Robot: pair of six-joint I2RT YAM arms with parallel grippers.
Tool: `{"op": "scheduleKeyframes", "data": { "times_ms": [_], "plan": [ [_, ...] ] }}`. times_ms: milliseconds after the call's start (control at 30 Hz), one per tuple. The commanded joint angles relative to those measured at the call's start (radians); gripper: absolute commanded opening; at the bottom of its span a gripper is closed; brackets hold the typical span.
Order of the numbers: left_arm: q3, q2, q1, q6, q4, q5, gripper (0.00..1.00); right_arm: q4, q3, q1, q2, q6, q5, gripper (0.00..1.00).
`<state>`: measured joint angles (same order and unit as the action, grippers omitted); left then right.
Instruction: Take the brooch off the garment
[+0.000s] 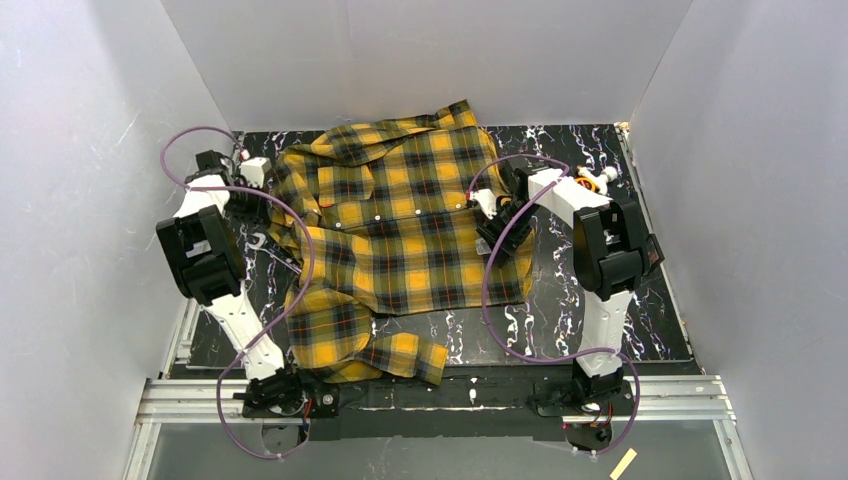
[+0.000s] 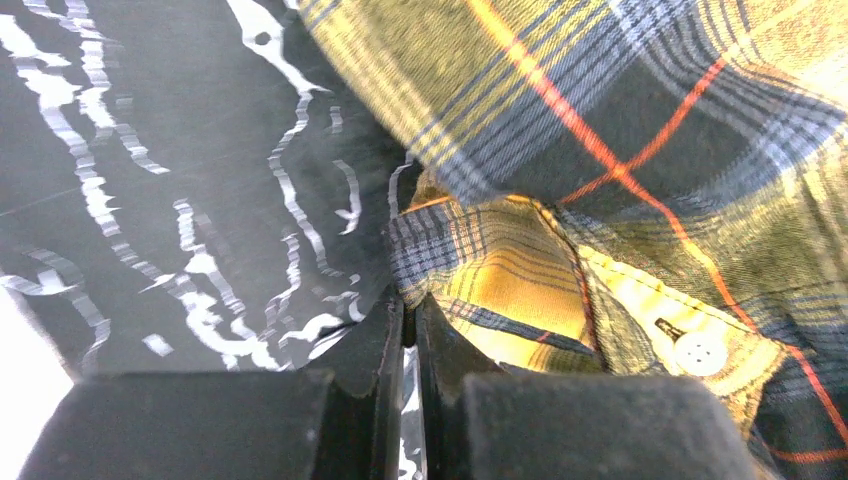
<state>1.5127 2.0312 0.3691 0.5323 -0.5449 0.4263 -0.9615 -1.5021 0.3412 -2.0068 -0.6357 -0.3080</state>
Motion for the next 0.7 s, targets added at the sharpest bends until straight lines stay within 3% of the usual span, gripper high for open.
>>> {"op": "scheduleKeyframes", "data": {
  "times_ms": [0,200,400,500,667],
  "plan": [
    [0.159,-0.052,0.035,0.090,-0.170,-0.100,0.00,0.020,0.016,0.008,-0.006,-0.023,0.039,0.66],
    [0.359,-0.002,0.046,0.224,-0.229,-0.286,0.00,0.031,0.047,0.010,-0.001,-0.029,0.079,0.64],
    [0.568,0.141,0.039,0.246,-0.249,-0.441,0.00,0.037,0.048,0.015,0.000,-0.021,0.090,0.63],
    [0.642,0.187,0.032,0.216,-0.281,-0.447,0.02,0.024,0.023,0.016,0.011,-0.028,0.056,0.63],
    [0.654,0.117,0.039,0.137,-0.427,-0.263,0.42,-0.033,-0.044,0.033,0.046,-0.049,-0.062,0.66]
  ]
}}
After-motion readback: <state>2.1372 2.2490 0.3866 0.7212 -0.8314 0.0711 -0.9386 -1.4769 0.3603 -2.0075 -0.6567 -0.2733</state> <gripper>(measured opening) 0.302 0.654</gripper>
